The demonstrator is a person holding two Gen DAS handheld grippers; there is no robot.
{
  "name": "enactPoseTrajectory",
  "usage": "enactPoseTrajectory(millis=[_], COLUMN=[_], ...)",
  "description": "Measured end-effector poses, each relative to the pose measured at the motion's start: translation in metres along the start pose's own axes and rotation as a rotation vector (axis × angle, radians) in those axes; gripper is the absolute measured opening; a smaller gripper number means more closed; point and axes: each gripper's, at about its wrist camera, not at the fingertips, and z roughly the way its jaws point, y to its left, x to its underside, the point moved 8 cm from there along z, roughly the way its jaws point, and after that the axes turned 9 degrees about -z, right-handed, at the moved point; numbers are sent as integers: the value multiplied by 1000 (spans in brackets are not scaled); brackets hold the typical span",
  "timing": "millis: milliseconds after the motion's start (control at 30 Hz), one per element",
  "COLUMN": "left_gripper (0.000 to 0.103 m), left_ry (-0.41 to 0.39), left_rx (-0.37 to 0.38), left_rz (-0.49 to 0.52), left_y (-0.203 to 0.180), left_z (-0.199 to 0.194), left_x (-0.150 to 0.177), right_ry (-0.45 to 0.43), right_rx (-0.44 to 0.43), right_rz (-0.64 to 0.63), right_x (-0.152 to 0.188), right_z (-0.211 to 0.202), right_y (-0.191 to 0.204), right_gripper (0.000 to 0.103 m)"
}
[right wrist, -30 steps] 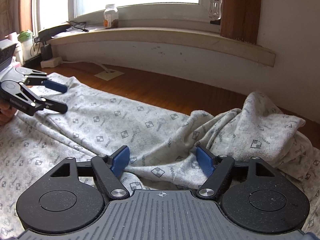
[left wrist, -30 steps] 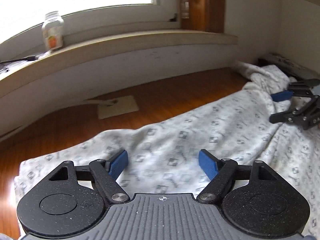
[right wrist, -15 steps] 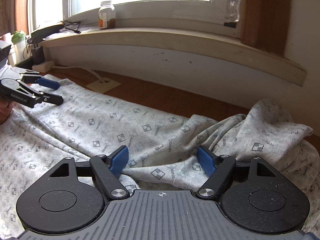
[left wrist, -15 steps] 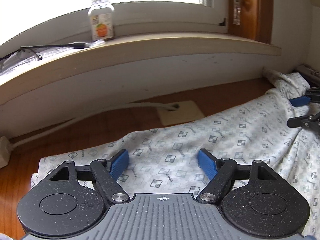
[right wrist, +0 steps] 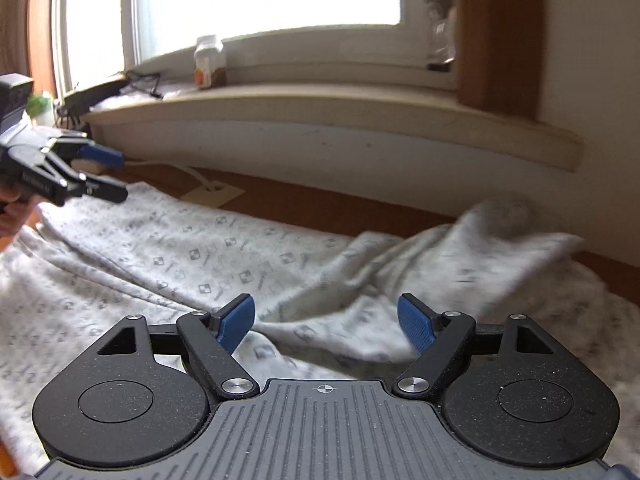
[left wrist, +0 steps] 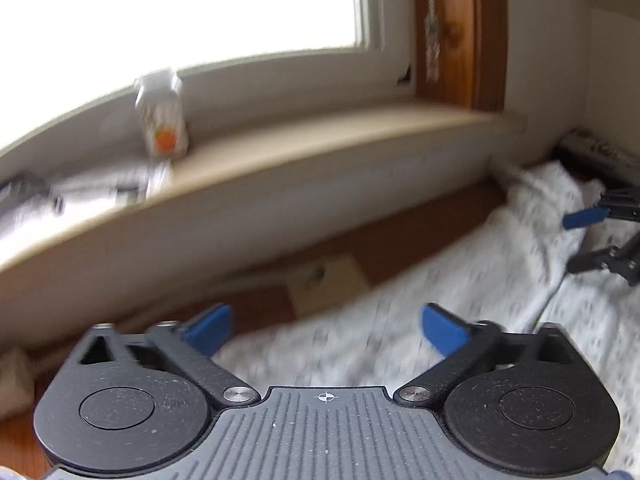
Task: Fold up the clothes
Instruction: 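Grasp the bunched fabric with the right gripper and lift it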
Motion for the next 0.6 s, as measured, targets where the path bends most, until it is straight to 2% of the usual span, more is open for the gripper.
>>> enactPoseTrajectory(millis=[100,233,333,533,600], left_gripper=[103,103,103,103,103], left_ry=[-5,15,45,38,41], left_rx=[34,104,146,233,254], left_rz=[1,-1,8,-24,-31], left_y=[-8,-20,-20,-19,-18], left_z=[15,42,60,62,62], left_x=[-11,1,13,20,21], right_ry=[8,24,43,135,163], right_rx=[45,141,197,279,284], right_rz=[11,46,80,139,173], right_x=[-7,-19,-27,-34,-31], right_z=[-16,-22,-9,45,59], right_y=[-23,-61,-83,-118,-126], right_gripper=[78,79,81,81,76])
